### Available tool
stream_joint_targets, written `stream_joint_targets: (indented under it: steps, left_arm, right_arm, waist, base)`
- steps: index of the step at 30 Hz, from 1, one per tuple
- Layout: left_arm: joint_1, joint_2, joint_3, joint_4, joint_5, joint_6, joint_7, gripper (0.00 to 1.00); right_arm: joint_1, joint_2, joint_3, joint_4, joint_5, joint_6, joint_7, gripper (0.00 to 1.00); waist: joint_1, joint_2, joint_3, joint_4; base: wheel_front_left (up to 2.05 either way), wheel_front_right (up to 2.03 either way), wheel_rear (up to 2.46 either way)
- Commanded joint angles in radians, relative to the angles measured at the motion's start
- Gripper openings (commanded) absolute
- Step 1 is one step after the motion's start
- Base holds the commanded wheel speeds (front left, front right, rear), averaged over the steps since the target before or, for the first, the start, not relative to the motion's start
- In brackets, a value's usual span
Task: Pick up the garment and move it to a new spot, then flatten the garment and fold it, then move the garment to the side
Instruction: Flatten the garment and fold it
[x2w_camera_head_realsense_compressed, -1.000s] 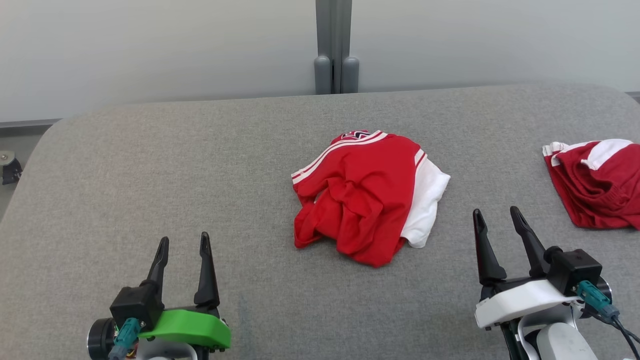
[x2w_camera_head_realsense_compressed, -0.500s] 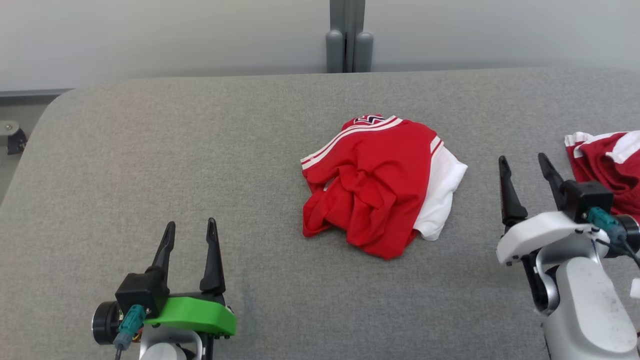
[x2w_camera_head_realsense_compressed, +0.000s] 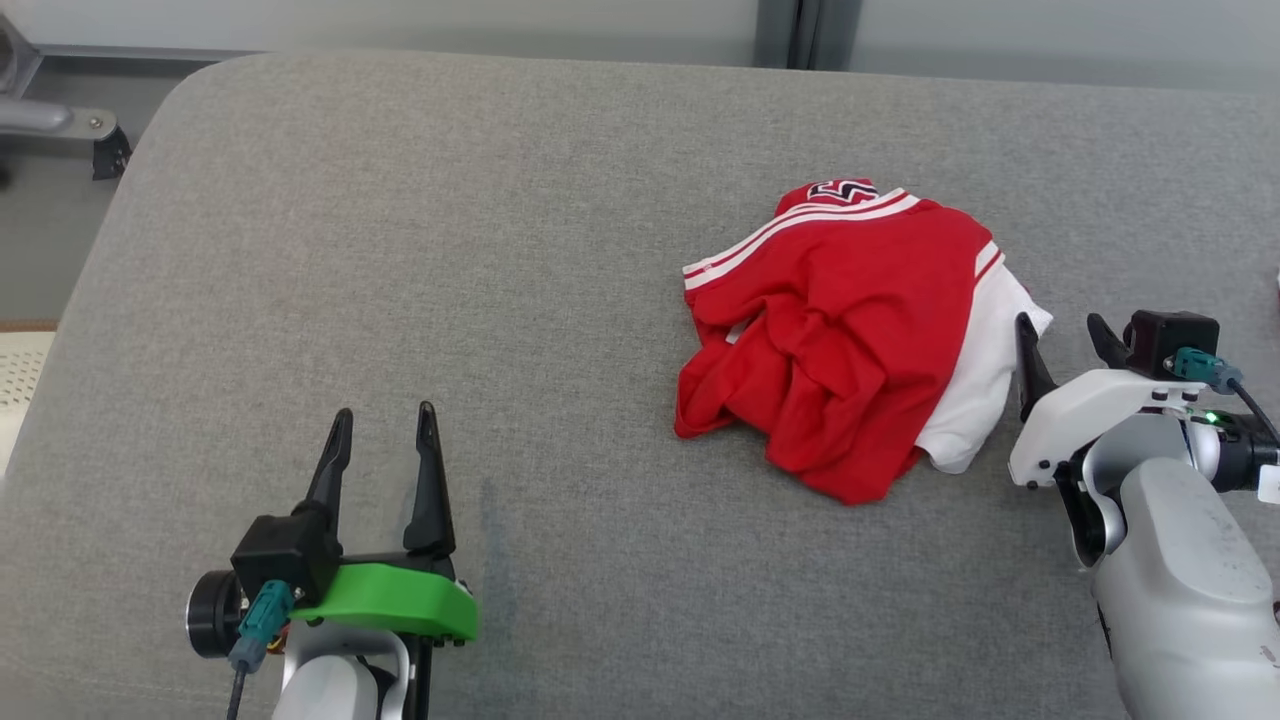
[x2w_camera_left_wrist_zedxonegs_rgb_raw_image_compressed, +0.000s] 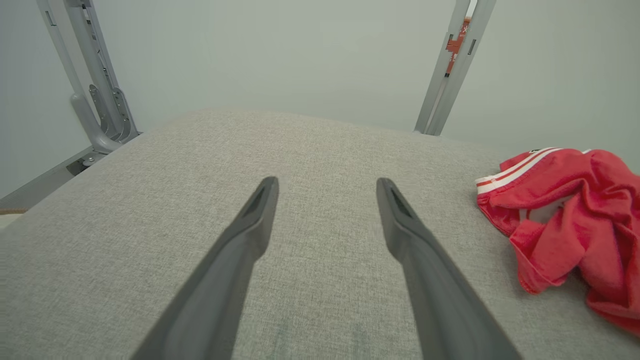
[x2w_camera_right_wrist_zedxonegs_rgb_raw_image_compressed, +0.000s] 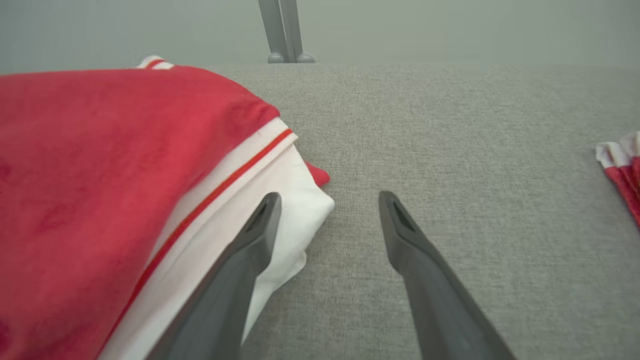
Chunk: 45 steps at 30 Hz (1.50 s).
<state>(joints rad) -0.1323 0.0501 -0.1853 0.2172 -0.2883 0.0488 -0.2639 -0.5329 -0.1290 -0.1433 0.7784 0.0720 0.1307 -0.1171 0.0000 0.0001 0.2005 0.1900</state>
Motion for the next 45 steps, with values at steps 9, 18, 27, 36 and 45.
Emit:
stream_joint_targets:
  steps: [9,18,27,36,45]
  left_arm:
    - [-0.015,0.001,-0.001,0.004,0.008,0.008,0.0,1.0]
    - [0.003,0.001,-0.007,0.008,0.013,0.013,0.0,1.0]
    - [0.012,0.001,-0.002,0.008,0.01,0.008,0.0,1.0]
    - [0.016,0.001,0.012,-0.003,-0.002,0.016,0.0,1.0]
    - [0.045,0.001,0.046,-0.018,0.0,0.026,0.0,1.0]
  right_arm:
    - [-0.06,-0.003,0.062,0.109,0.086,0.0,-0.071,0.0]
    - [-0.072,0.004,0.184,-0.053,0.148,0.0,-0.134,0.0]
    - [-0.002,0.055,0.479,-0.366,0.256,0.0,-0.075,0.0]
    - [0.052,0.077,0.863,-0.435,0.437,0.0,0.016,0.0]
    - [0.036,0.078,1.09,-0.312,0.547,0.0,-0.016,1.0]
  waist:
    - [0.0,-0.0001,0.008,0.005]
    - [0.0,-0.0001,-0.021,-0.023]
    - [0.0,-0.0001,-0.062,0.014]
    - [0.0,-0.0001,-0.075,0.123]
    - [0.0,-0.0001,-0.08,0.182]
  base:
    - [0.0,0.0,0.0]
    - [0.0,0.0,0.0]
    - [0.0,0.0,0.0]
    - [0.0,0.0,0.0]
    - [0.0,0.0,0.0]
